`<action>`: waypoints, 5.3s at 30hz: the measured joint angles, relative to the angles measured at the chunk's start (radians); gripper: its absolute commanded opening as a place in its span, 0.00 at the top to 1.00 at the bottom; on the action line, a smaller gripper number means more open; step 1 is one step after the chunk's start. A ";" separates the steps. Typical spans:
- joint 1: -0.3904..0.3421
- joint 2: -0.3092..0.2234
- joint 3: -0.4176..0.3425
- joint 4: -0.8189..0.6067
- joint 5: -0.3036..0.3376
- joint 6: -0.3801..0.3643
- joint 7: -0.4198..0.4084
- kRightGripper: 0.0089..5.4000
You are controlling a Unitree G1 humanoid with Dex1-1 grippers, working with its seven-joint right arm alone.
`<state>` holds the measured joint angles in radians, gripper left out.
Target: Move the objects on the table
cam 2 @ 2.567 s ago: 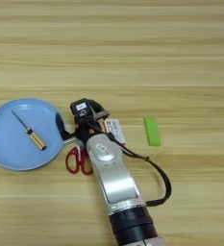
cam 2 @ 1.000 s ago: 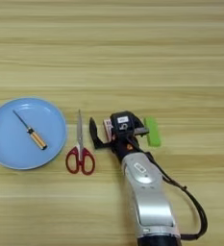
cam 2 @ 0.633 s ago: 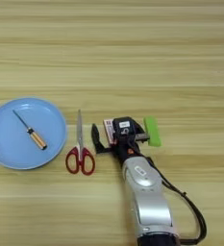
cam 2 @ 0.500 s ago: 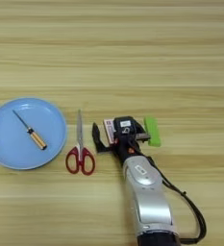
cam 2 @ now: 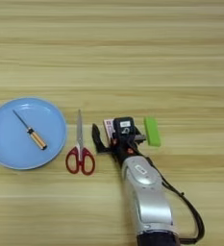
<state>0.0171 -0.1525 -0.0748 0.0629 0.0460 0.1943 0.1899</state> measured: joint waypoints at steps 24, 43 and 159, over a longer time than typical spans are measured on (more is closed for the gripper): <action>0.001 0.001 -0.004 -0.006 0.001 0.014 0.013 0.61; 0.010 0.002 -0.005 -0.033 0.004 0.033 0.013 0.61; -0.078 0.178 0.543 -0.090 -0.102 0.125 0.036 0.25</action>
<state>-0.0610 0.0259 0.4680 -0.0273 -0.0562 0.3192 0.2261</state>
